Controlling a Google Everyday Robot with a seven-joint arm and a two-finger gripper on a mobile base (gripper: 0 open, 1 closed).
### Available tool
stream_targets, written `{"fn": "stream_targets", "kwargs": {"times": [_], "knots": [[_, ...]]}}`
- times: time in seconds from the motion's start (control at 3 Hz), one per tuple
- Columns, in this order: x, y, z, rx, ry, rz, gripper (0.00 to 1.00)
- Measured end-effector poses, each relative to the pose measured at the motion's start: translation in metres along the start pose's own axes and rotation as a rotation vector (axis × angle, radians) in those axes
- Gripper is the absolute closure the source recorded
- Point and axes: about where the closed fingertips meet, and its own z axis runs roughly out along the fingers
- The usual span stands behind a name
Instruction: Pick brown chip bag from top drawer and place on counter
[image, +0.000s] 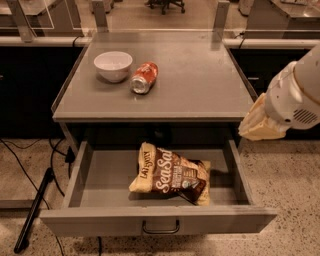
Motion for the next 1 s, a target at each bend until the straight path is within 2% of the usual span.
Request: {"fn": "stream_targets", "kwargs": {"times": [0.33, 0.67, 1.0], "knots": [[0.005, 0.006, 0.031, -0.024, -0.041, 0.040, 1.00], [0.011, 0.012, 0.070, -0.088, -0.134, 0.097, 1.00], [0.006, 0.019, 0.105, -0.156, -0.283, 0.160, 0.73]]}}
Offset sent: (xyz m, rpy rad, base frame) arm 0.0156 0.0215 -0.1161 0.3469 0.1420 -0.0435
